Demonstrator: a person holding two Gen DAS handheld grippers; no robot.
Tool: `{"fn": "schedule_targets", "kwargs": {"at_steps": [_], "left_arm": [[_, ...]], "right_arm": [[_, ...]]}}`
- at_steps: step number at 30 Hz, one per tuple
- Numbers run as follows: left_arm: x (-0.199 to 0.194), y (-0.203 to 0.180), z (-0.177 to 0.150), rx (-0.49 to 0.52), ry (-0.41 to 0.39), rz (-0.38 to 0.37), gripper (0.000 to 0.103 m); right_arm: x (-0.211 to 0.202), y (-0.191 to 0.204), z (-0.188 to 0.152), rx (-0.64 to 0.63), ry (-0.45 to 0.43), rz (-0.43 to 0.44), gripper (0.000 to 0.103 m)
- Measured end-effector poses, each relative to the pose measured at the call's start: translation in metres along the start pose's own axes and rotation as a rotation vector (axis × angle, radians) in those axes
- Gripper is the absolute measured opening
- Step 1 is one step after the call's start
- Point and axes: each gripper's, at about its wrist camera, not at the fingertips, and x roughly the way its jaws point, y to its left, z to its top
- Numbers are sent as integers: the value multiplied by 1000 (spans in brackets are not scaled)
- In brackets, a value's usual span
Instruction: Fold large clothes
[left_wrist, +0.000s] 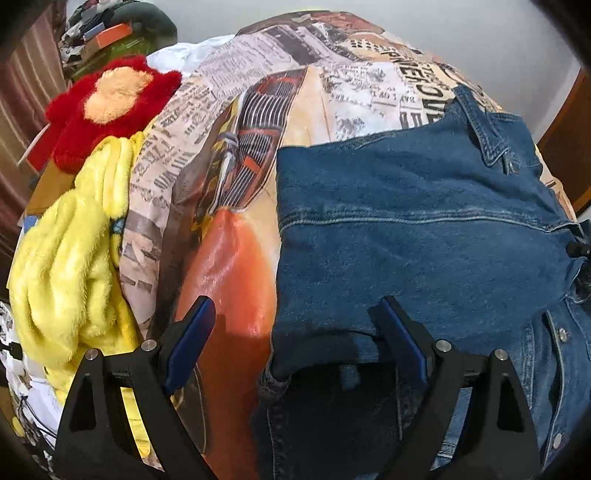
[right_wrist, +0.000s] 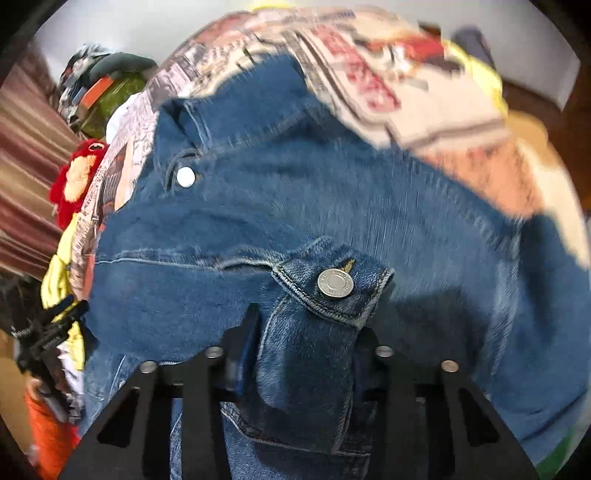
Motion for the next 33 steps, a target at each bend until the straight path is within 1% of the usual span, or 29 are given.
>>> {"fn": "schedule_targets", "kwargs": {"at_steps": [1,4,8,11,12,13,15,19,23,25,28,29,31,32,33], "left_arm": [[-2,-1,1,5,-4,-2,90],[-11,-13,9,41,-26,-10,90],[-26,-39,21,97,-68,-44,90],[-31,-58,28,128,-84,-73,90],[-30,-65,29,138,-82,-87,90],[-29,-69,30,144,-80,-95,90],[-22,-82,28,171,-68,-108,90],[-8,-96,23,195,-30,-118,90],[5,-98,18,201,4,-132,90],[7,-98,17,193,8,-139,91],[11,-93,16,155,15,-155,95],[13,-91,16,143,16,-160,95],[12,-89,13,136,7,-156,95],[11,-90,11,144,-9,-139,95],[10,-91,10,156,-21,-126,95]], "right_arm": [[-5,3,2,-14,-16,-10,31],[-32,16,10,-69,-110,-45,29],[-70,23,13,-123,-205,-61,28],[-88,28,9,-173,-261,-128,28],[-90,26,7,-181,-266,-142,28],[-90,25,5,-194,-264,-166,28],[-86,16,2,-194,-250,-179,28],[-59,-7,-12,-176,-186,-209,28],[-33,-24,-27,-153,-129,-202,28],[-23,-26,-31,-152,-114,-205,29],[-10,-29,-34,-150,-73,-206,31],[-8,-30,-35,-150,-70,-207,33],[-9,-31,-36,-155,-76,-232,47],[-10,-32,-37,-159,-78,-266,63],[-11,-32,-37,-161,-82,-291,70]]}}
